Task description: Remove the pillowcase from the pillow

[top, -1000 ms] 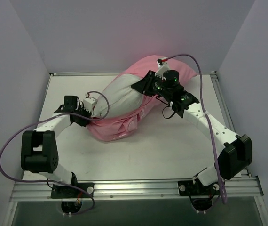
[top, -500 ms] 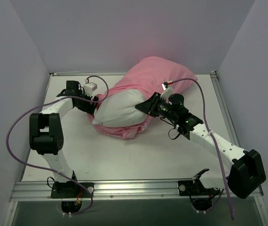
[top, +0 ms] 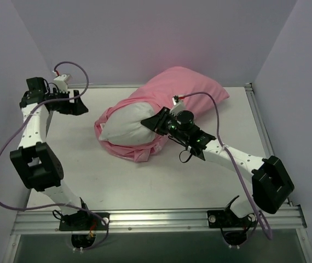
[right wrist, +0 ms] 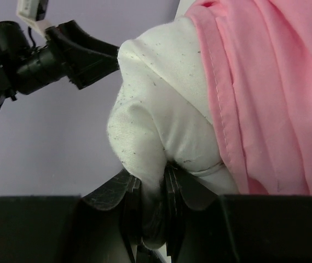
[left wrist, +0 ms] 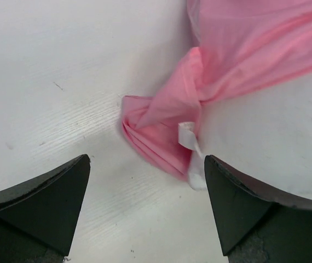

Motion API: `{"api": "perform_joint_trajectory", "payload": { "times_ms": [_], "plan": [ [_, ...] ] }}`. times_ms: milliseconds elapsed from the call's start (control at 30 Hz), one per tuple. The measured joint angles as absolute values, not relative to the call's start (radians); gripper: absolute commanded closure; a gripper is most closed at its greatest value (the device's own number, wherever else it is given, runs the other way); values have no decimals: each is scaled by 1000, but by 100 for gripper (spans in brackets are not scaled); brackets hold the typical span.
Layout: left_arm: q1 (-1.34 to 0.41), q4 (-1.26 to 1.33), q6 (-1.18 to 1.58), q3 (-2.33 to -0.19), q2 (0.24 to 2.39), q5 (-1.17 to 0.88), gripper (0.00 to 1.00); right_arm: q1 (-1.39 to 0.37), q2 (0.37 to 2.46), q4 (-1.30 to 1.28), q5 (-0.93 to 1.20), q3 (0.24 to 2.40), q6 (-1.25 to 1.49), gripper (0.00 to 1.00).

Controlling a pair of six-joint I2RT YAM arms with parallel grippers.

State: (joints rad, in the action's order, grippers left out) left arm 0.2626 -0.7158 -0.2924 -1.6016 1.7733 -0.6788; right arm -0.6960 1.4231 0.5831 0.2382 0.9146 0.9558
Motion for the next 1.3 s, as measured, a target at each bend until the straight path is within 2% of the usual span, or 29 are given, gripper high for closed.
{"api": "perform_joint_trajectory", "payload": {
  "times_ms": [100,167,300,367,567,700,1067,1133,1167,1200,1267,1300],
  "plan": [
    [275,-800,-341,-1616,1680,-716,6,-740,1496,588,190,989,962,100],
    [224,-823,-390,-1559,1570,-719,6,-778,1548,594,156,1046,961,100],
    [-13,-805,-490,-1377,1322,-657,6,-829,1623,601,109,1122,958,100],
    [-89,-833,-519,-1354,1267,-653,6,-846,1645,602,100,1139,958,100],
    [-113,-820,-560,-1339,1267,-576,6,-867,1679,602,82,1174,958,100],
    [-191,-785,-616,-1283,1280,-504,6,-871,1681,600,78,1185,959,100],
    [-290,-532,-670,-1203,1395,-299,6,-862,1681,527,32,1210,949,100],
    [-290,-507,-659,-1203,1411,-302,52,-857,1681,526,22,1210,952,100],
    [-290,-496,-649,-1203,1420,-306,81,-857,1681,527,25,1210,954,100],
    [-292,-490,-643,-1203,1428,-316,98,-860,1681,527,25,1210,954,100],
    [-296,-489,-629,-1201,1438,-341,98,-859,1681,525,25,1210,951,100],
    [-296,-488,-617,-1201,1439,-350,98,-857,1679,519,28,1210,948,96]
  ]
}}
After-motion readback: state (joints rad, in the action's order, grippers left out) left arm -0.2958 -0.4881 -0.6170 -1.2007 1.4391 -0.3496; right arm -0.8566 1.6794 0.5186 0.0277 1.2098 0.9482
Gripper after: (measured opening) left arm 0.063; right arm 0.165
